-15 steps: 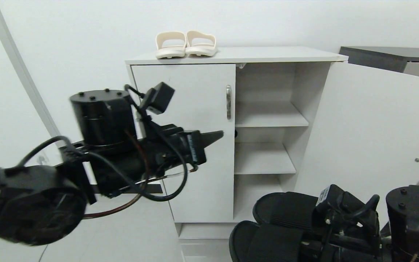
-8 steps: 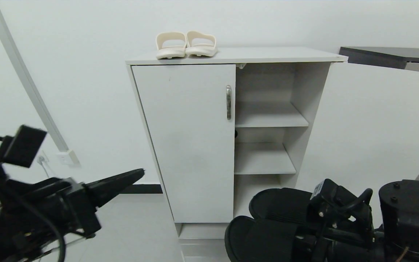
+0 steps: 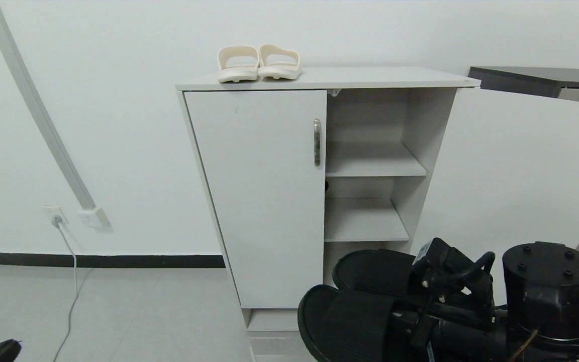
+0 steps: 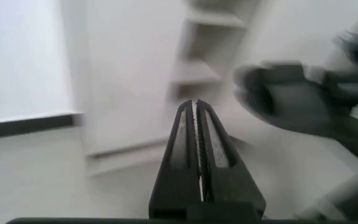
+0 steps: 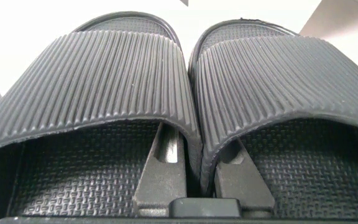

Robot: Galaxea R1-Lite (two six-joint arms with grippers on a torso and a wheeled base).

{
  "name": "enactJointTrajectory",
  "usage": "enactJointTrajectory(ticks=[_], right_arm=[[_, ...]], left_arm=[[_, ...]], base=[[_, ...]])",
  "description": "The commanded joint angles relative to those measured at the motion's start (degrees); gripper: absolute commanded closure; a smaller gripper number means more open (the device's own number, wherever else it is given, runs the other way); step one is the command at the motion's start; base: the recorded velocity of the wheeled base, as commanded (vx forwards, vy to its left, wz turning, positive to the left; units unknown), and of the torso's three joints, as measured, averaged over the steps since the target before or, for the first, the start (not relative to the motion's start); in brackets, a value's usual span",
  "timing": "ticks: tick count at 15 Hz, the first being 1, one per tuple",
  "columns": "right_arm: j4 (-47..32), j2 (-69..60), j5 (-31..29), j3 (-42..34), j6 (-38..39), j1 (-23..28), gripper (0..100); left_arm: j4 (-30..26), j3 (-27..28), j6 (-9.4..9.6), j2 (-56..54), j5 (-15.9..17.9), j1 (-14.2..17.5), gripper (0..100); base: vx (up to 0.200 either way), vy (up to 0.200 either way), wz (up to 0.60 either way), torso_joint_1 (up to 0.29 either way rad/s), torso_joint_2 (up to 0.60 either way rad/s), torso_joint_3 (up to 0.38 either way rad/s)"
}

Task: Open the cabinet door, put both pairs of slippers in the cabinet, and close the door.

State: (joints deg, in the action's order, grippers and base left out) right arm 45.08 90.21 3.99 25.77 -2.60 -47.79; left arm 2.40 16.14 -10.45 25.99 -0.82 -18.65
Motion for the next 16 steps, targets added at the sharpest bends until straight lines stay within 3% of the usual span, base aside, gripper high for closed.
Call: enactJointTrajectory(ticks=[1,2,4,5,9,11,12,13,14,16], right_arm=[[0.01,0.4,0.06,-0.11,-0.04,-0.03,100],[0.01,0.32,-0.03,-0.28,-0.04,-0.03,100],[0.01,0.32,-0.03,-0.46,-0.04,-0.38,100],[0.01,0.14,-0.03,-0.55,-0.04,-0.82,100],[0.01,-0.03,-0.03,-0.81,-0.13,-0.9,100],[0.01,-0.12,-0.03,-0.9,-0.04,-0.9,100],[0.01,-0.03,-0.03,-0.9,-0.04,-0.9,100],[0.01,0.14,-0.03,-0.81,-0.04,-0.9,100],[0.01,0.32,-0.21,-0.72,-0.13,-0.9,100],[0.01,0.4,-2.05,-0.37,-0.13,-0.9,100]], left_arm=[[-1.87,-0.41,1.22,-8.06,-2.08,1.51,100],[-2.4,-3.31,2.36,-9.03,-7.97,6.61,100],[-1.87,-7.7,5.0,-11.31,-10.96,12.41,100],[-1.87,-9.28,5.35,-13.86,-10.87,14.7,100],[-1.87,-13.33,6.32,-22.74,-10.87,19.09,100],[-1.26,-15.88,7.46,-25.99,-10.7,18.83,100],[-0.56,-15.96,7.63,-25.99,-10.08,18.83,100],[-0.64,-15.96,8.34,-25.99,-6.48,18.74,100],[-2.75,-16.05,10.27,-25.99,-1.82,18.74,100],[-2.58,-16.14,11.15,-25.99,1.17,18.74,100]], base=[[0.0,0.0,0.0,0.0,0.0,0.0],[0.0,0.0,0.0,0.0,0.0,0.0],[0.0,0.0,0.0,0.0,0.0,0.0],[0.0,0.0,0.0,0.0,0.0,0.0],[0.0,0.0,0.0,0.0,0.0,0.0],[0.0,0.0,0.0,0.0,0.0,0.0],[0.0,0.0,0.0,0.0,0.0,0.0],[0.0,0.0,0.0,0.0,0.0,0.0],[0.0,0.0,0.0,0.0,0.0,0.0],[0.0,0.0,0.0,0.0,0.0,0.0]])
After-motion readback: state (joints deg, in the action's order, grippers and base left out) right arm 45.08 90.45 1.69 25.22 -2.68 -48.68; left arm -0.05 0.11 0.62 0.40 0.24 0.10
